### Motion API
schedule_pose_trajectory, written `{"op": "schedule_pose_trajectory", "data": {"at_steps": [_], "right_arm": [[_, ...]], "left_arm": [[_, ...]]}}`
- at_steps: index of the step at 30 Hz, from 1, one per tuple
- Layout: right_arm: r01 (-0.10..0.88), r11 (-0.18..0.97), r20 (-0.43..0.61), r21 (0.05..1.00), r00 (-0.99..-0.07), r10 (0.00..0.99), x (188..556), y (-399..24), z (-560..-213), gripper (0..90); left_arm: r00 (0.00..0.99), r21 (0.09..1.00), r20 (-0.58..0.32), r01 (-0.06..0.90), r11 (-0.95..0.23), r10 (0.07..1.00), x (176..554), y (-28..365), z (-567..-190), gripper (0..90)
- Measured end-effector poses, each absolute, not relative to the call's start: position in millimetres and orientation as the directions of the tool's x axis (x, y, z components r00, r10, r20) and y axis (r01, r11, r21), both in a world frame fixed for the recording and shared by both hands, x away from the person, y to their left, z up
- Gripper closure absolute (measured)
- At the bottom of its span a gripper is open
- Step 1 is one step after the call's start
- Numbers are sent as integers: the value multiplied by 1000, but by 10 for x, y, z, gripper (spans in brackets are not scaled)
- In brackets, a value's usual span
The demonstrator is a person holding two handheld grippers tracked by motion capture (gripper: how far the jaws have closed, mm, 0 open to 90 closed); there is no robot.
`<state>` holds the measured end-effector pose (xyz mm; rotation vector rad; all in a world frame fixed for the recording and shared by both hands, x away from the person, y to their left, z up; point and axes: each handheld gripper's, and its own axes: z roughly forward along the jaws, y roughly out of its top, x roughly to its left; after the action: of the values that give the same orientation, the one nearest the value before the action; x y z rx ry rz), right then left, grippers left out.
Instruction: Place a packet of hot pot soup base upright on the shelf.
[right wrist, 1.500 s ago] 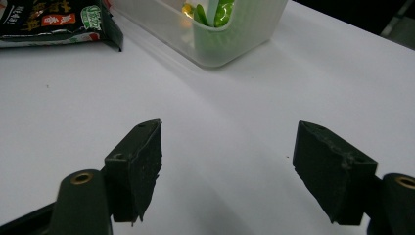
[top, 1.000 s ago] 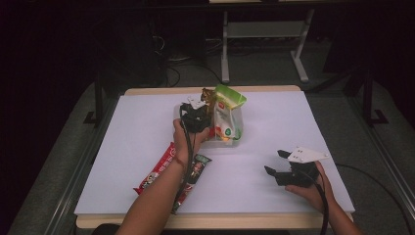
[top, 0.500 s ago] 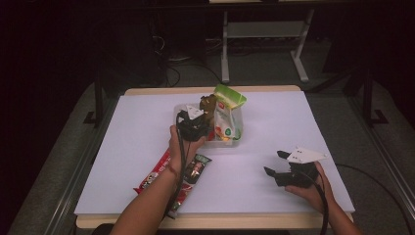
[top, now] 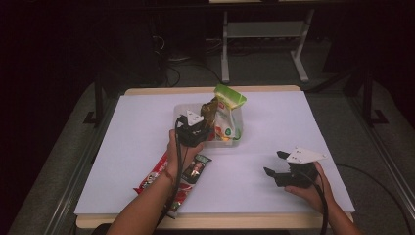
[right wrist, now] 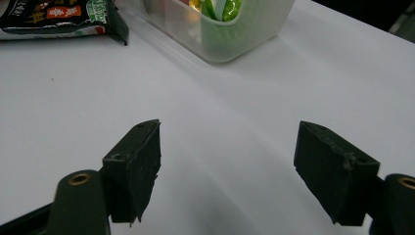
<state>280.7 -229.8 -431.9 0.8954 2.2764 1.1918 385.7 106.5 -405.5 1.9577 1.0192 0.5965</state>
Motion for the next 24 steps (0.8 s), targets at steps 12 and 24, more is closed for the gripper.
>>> {"op": "schedule_pose_trajectory", "data": {"at_steps": [12, 24], "right_arm": [[348, 439, -76, 829, -706, 704, 2810, -2293, -4331, 249], [348, 445, -78, 825, -710, 700, 2812, -2286, -4342, 250]], "left_arm": [[574, 843, 16, 433, -320, 819, 3844, 1121, -4066, 674], [591, 852, 42, 400, -337, 806, 3828, 1157, -3989, 622]]}}
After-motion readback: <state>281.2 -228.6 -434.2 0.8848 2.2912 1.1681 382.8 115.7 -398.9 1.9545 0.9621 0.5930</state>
